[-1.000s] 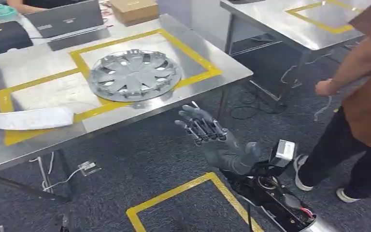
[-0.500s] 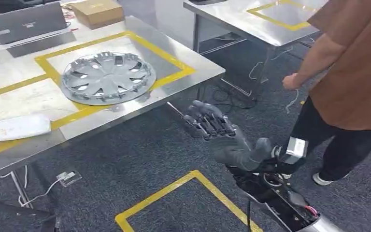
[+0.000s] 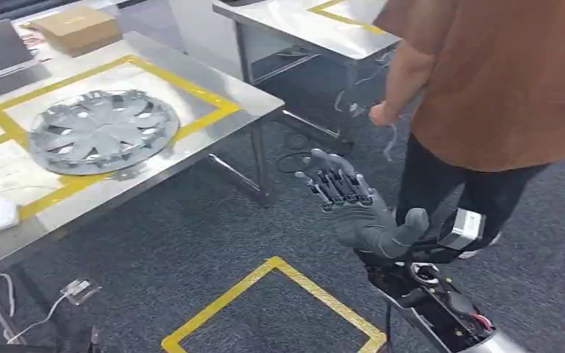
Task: Take the parts from the cabinet and place them on the table.
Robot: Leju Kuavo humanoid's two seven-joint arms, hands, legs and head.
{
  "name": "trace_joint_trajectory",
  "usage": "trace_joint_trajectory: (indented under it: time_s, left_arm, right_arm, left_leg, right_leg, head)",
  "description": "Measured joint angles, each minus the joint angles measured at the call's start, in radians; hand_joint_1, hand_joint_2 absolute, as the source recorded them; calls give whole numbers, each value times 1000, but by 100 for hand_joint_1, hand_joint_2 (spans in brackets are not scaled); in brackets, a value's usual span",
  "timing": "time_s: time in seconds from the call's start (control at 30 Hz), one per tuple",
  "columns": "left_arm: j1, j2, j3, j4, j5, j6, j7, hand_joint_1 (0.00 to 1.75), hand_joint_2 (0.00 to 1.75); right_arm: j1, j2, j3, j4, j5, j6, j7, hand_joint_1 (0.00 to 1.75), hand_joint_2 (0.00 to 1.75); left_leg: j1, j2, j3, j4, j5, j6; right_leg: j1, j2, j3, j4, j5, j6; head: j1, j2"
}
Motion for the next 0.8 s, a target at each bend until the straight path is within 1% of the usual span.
trace_joint_trajectory:
  time_s: [0.03, 0.07, 0.1, 0.13, 0.17, 0.2, 0.23, 0.27, 0.3, 0.33, 0.37, 0.4, 0.43, 0.47, 0.5, 0.53, 0.57, 0.6, 0.63, 0.67, 0.7, 0.73, 0.77, 0.8]
  left_arm:
    - [2, 0, 0, 0, 0, 0, 0, 0, 0]
    - [5, 0, 0, 0, 0, 1, 0, 0, 0]
    - [7, 0, 0, 0, 0, 1, 0, 0, 0]
    - [8, -2, 0, 0, 1, 2, 0, 0, 0]
    - [7, -1, 0, 0, 3, 3, 0, 0, 0]
    - [7, 0, 0, 0, 3, 3, 0, 0, 0]
    - [7, 0, 1, 0, 3, 4, 0, 0, 0]
    - [7, 2, 1, 0, 3, 5, 0, 0, 0]
    - [6, 2, 1, 0, 3, 5, 0, 0, 0]
    - [5, 0, 1, 0, 3, 5, 0, 0, 0]
    - [3, -1, 1, 0, 4, 5, 0, 0, 0]
    - [1, -3, 1, 0, 4, 5, 1, 0, 0]
    - [-1, -3, 1, 0, 4, 5, 1, 0, 0]
    - [0, -3, 2, 0, 4, 5, 0, 0, 0]
    - [3, -3, 2, 0, 4, 5, 0, 0, 0]
    - [6, -2, 2, 0, 3, 5, 0, 0, 0]
    - [7, -2, 2, 0, 4, 5, 1, 0, 0]
    - [8, -2, 2, 0, 4, 5, 1, 0, 0]
    - [7, -2, 2, 0, 4, 5, 1, 0, 0]
    - [6, -2, 2, 0, 3, 5, 0, 0, 0]
    - [6, -3, 2, 0, 3, 5, 0, 0, 0]
    - [6, -3, 2, 0, 3, 4, 0, 0, 0]
    - [6, 0, 2, 0, 3, 4, 1, 0, 0]
    - [6, -1, 2, 0, 3, 4, 0, 0, 0]
  right_arm:
    - [0, 0, 0, 0, 0, 1, 0, 0, 0]
    - [2, 0, -1, 2, 0, 2, 0, 0, 0]
    - [5, 0, -2, 3, 0, 2, -1, 0, 0]
    - [6, 0, -3, 5, 0, 2, -1, 0, 0]
    - [7, 0, -6, 5, -4, 2, -1, 0, 0]
    - [8, 0, -11, 5, -9, 2, -1, 0, 0]
    - [8, 0, -17, 7, -13, 3, -1, 0, 0]
    - [7, 0, -22, 9, -16, 4, -1, 0, 0]
    - [10, 0, -24, 10, -19, 6, -1, 0, 0]
    - [11, 0, -27, 10, -21, 8, -3, 0, 0]
    - [13, 0, -30, 12, -21, 8, -3, 0, 0]
    - [13, 0, -34, 13, -22, 8, -3, 0, 0]
    - [16, -1, -39, 14, -23, 8, -3, 0, 0]
    - [13, -1, -44, 14, -24, 8, -3, 0, 0]
    - [13, -1, -45, 14, -24, 8, -5, 0, 0]
    - [15, -1, -45, 15, -24, 8, -5, 0, 0]
    - [17, -2, -45, 17, -24, 8, -4, 0, 0]
    - [20, -2, -46, 19, -24, 8, -4, 0, 0]
    - [22, -2, -47, 20, -24, 8, -4, 0, 0]
    - [22, -2, -49, 21, -24, 8, -4, 0, 0]
    - [22, -2, -52, 21, -24, 8, -4, 0, 0]
    - [22, -2, -54, 21, -24, 8, -5, 0, 0]
    - [20, -2, -55, 22, -24, 7, -5, 0, 0]
    - [20, -2, -55, 22, -24, 7, -6, 0, 0]
  left_leg:
    - [-1, -7, -46, 92, -36, 0]
    - [-1, -10, -80, 157, -51, 0]
    - [-1, -10, -90, 168, -39, 2]
    - [-1, -10, -74, 129, -4, 4]
    - [-1, -14, -37, 46, 47, 7]
    - [1, -32, 9, -54, 97, 11]
    - [2, -76, 42, -129, 126, 14]
    - [8, -103, 51, -163, 116, 15]
    - [4, -87, 49, -155, 116, 13]
    - [0, -80, 49, -156, 115, 16]
    - [-2, -70, 50, -156, 116, 20]
    - [9, -57, 53, -165, 120, 27]
    - [9, -39, 57, -169, 121, 30]
    - [6, -32, 57, -169, 120, 36]
    - [4, -17, 59, -169, 118, 41]
    - [1, -3, 59, -169, 118, 42]
    - [0, 10, 59, -168, 117, 42]
    - [0, 23, 60, -168, 115, 41]
    - [1, 35, 62, -168, 113, 38]
    - [2, 46, 66, -167, 111, 35]
    - [3, 55, 71, -167, 107, 31]
    - [2, 64, 78, -167, 104, 26]
    - [-6, 72, 79, -166, 101, 20]
    - [-8, 80, 78, -165, 101, 15]
  right_leg:
    - [2, 12, -3, 0, 2, -3]
    - [4, 26, -6, 1, 3, -4]
    - [4, 41, -6, 1, 4, -5]
    - [4, 56, -5, 2, 4, -5]
    - [4, 71, -4, 4, 4, -4]
    - [4, 84, -4, 7, 3, -3]
    - [3, 95, -7, 12, 2, -1]
    - [12, 108, -19, 25, -3, 7]
    - [6, 116, -22, 23, 0, 11]
    - [2, 127, -24, 22, 0, 17]
    - [0, 139, -25, 19, 4, 24]
    - [5, 148, -41, 21, 3, 30]
    - [7, 93, -45, 46, -15, 33]
    - [7, 50, -68, 100, -49, 37]
    - [3, 27, -106, 183, -91, 43]
    - [-1, 16, -146, 271, -129, 47]
    - [-6, 11, -177, 337, -151, 50]
    - [-10, 8, -188, 361, -148, 53]
    - [-13, 5, -173, 329, -120, 55]
    - [-16, -2, -132, 253, -77, 57]
    - [-18, -16, -81, 156, -32, 57]
    - [-17, -53, -34, 66, -1, 56]
    - [2, -100, -22, 35, -21, 52]
    - [-2, -82, -17, 34, -16, 37]
  head:
    - [-6, 0]
    - [-9, 0]
    - [-11, 0]
    - [-13, 0]
    - [-18, 0]
    - [-24, 0]
    - [-29, 0]
    - [-33, 0]
    - [-29, 0]
    - [-25, 0]
    - [-28, 0]
    - [-27, 0]
    - [-23, 0]
    - [-9, 0]
    - [1, 0]
    - [2, 0]
    - [3, 0]
    - [6, 0]
    - [10, 0]
    - [14, 0]
    - [19, 0]
    - [24, 0]
    - [32, 0]
    - [32, 0]
